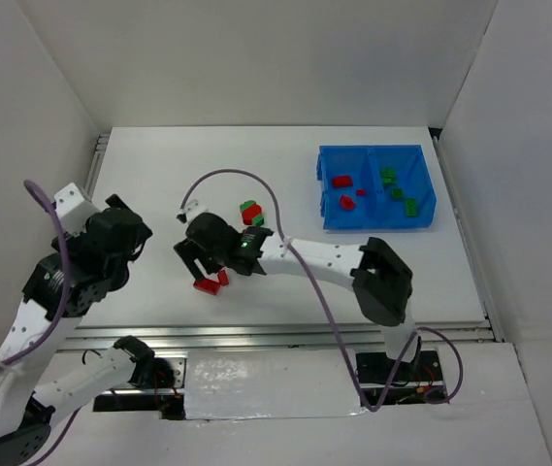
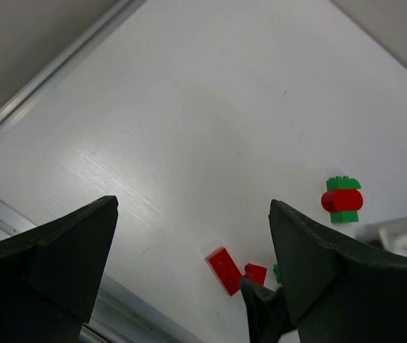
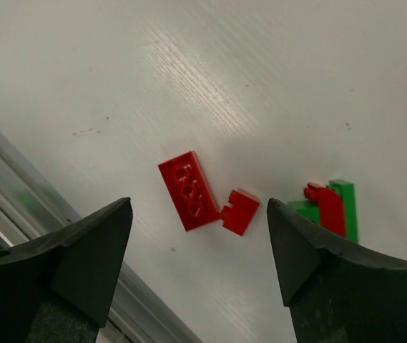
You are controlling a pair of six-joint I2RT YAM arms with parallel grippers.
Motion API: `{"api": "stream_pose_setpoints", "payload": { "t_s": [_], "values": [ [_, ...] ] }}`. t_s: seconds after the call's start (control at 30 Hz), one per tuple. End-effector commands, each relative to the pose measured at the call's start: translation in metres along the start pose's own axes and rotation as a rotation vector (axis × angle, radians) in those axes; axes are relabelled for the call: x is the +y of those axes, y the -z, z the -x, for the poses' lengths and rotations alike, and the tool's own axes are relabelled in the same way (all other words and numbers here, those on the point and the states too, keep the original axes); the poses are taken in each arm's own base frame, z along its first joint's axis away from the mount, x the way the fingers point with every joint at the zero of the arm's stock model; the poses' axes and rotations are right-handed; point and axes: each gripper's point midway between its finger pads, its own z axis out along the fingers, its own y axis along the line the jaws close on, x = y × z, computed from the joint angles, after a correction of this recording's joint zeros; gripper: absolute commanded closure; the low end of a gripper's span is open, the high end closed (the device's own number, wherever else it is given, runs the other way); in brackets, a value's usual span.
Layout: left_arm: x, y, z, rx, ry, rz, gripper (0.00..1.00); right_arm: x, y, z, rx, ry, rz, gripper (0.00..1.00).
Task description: Sort the legos into containers by color
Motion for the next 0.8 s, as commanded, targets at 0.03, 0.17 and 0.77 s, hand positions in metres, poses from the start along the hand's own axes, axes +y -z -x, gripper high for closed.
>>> {"api": "stream_pose_setpoints", "payload": {
  "t_s": [0.03,0.17,0.77],
  "values": [
    [0.015,0.003,0.023,-0.129,-0.097,-0.032,0.0,-0.014,-0.02,0.007,0.004,-0.114,-0.174,0.23],
    [0.013,-0.003,-0.003,-0.086,-0.129,-0.1,0.01,-0.018,-0.033,-0.012,0.048,-0.165,-0.223,0.29],
    [-0.009,-0.015,-0.022,-0.009,-0.224,-0.121,0.01,-0.02,-0.057,-0.06,0.149,-0.205,-0.229,0.44]
  ]
}}
